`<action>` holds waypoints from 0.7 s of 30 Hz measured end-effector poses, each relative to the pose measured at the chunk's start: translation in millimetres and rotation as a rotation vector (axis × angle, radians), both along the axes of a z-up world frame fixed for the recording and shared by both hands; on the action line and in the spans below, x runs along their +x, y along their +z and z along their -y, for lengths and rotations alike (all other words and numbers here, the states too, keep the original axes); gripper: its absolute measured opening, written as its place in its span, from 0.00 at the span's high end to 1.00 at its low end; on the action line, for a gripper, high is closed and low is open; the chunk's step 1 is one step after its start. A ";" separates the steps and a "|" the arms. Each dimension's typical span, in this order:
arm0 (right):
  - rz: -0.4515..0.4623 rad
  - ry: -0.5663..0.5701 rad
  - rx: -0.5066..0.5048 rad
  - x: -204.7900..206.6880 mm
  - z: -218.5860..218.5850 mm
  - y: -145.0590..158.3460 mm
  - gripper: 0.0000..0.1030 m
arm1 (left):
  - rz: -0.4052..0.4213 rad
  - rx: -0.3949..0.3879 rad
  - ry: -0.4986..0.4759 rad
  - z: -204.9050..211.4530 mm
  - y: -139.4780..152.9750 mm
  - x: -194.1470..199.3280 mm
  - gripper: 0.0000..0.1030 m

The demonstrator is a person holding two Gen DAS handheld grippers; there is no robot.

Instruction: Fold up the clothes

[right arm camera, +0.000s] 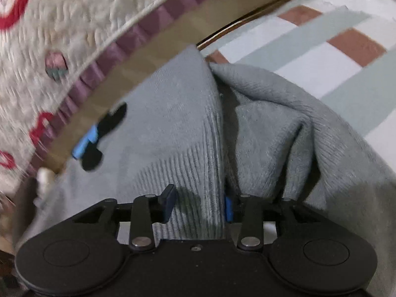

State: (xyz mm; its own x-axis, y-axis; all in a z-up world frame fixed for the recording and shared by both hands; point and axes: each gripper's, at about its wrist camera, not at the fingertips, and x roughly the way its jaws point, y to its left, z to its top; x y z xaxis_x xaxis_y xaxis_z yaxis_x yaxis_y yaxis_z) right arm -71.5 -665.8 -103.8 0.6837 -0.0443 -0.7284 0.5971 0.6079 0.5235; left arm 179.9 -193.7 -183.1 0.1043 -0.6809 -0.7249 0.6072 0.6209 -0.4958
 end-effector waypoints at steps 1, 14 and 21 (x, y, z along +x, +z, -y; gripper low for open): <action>-0.012 0.025 -0.038 3.9 -3.2 4.3 0.90 | -0.010 -0.007 0.005 -1.8 1.3 0.1 0.89; 0.268 0.015 -0.104 -32.4 -0.1 100.2 0.90 | -0.153 -0.129 0.088 -32.4 26.6 6.1 0.94; -0.123 0.123 -0.266 -22.2 -14.4 40.2 0.90 | -0.188 -0.133 0.107 -37.7 30.4 3.4 0.94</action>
